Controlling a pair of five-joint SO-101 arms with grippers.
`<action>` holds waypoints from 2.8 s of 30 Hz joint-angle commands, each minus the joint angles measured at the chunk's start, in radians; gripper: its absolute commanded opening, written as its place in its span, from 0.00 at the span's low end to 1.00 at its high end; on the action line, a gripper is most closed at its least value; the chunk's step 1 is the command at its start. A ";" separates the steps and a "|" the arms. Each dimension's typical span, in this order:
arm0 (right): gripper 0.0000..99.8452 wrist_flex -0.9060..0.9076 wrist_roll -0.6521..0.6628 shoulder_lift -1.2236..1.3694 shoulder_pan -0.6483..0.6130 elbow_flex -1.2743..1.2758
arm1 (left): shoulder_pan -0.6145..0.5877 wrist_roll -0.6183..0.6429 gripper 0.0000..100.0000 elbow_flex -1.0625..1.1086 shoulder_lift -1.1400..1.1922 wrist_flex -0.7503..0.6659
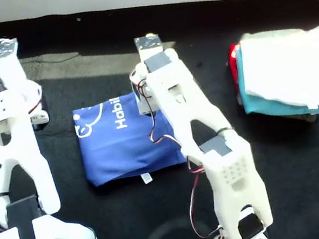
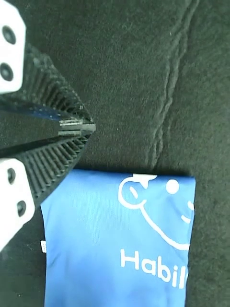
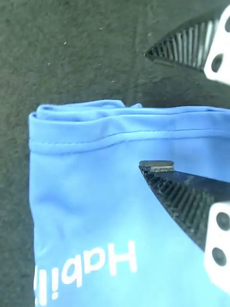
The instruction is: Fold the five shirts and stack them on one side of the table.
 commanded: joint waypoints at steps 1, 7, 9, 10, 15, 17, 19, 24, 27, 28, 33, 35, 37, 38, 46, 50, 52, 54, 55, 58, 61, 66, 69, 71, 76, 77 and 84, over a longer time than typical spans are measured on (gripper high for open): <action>0.31 0.033 -0.012 0.022 -0.038 -0.131 | -0.019 -0.008 0.01 0.002 -0.041 0.000; 0.31 0.041 -0.098 0.088 -0.033 -0.219 | -0.024 -0.008 0.01 0.002 -0.042 0.000; 0.31 0.041 -0.095 0.120 -0.031 -0.236 | -0.024 -0.008 0.01 0.002 -0.042 0.000; 0.31 0.039 -0.095 0.136 -0.030 -0.243 | -0.024 -0.008 0.01 0.002 -0.042 0.000; 0.31 0.039 -0.100 0.237 -0.028 -0.329 | -0.024 -0.008 0.01 0.002 -0.042 0.000; 0.31 0.039 -0.101 0.286 -0.024 -0.369 | -0.024 -0.008 0.01 0.002 -0.047 0.000; 0.31 0.039 -0.103 0.335 -0.013 -0.407 | -0.030 -0.008 0.01 0.001 -0.048 0.002; 0.30 0.048 -0.095 0.456 -0.002 -0.506 | -0.076 -0.008 0.01 -0.005 -0.048 0.002; 0.18 0.050 -0.094 0.498 -0.001 -0.526 | -0.104 -0.008 0.01 -0.007 -0.048 0.002; 0.09 0.051 -0.094 0.507 -0.001 -0.526 | -0.111 -0.008 0.01 -0.007 -0.048 0.002; 0.02 0.088 0.025 0.515 -0.004 -0.529 | -0.125 -0.008 0.01 -0.007 -0.048 0.002; 0.01 0.130 0.031 0.513 0.018 -0.530 | -0.127 -0.008 0.01 -0.007 -0.048 0.002; 0.01 0.171 0.031 0.506 0.047 -0.562 | -0.127 -0.008 0.01 -0.001 -0.048 0.002; 0.01 0.193 0.031 0.499 0.070 -0.588 | -0.127 -0.008 0.01 0.002 -0.048 0.002; 0.01 0.259 0.155 0.369 0.205 -0.797 | -0.124 -0.006 0.01 0.002 -0.039 0.000; 0.01 0.259 0.193 0.231 0.232 -0.754 | -0.122 -0.006 0.01 0.002 -0.039 -0.002; 0.01 0.259 0.219 0.128 0.236 -0.673 | -0.122 -0.006 0.01 0.004 -0.039 -0.017; 0.01 0.259 0.258 0.007 0.236 -0.565 | -0.122 -0.006 0.01 0.004 -0.039 -0.028; 0.01 0.257 0.279 -0.053 0.236 -0.512 | -0.122 -0.006 0.01 0.004 -0.039 -0.028; 0.01 0.257 0.353 -0.237 0.239 -0.363 | -0.122 -0.006 0.01 0.004 -0.039 -0.028; 0.01 0.255 0.416 -0.378 0.257 -0.274 | -0.122 -0.006 0.01 0.004 -0.039 -0.028; 0.01 0.254 0.511 -0.536 0.352 -0.269 | -0.122 -0.003 0.01 0.004 -0.039 -0.021; 0.01 0.254 0.545 -0.579 0.433 -0.269 | -0.122 -0.003 0.01 0.004 -0.039 -0.021; 0.01 0.254 0.574 -0.590 0.487 -0.269 | -0.122 -0.002 0.01 0.004 -0.039 -0.021; 0.01 0.219 0.660 -0.584 0.615 -0.262 | -0.120 -0.002 0.01 0.012 -0.039 -0.023; 0.01 0.199 0.675 -0.575 0.642 -0.262 | -0.120 -0.002 0.01 0.019 -0.042 -0.026; 0.01 0.070 0.798 -0.366 0.805 -0.271 | -0.120 -0.002 0.01 0.059 -0.039 -0.029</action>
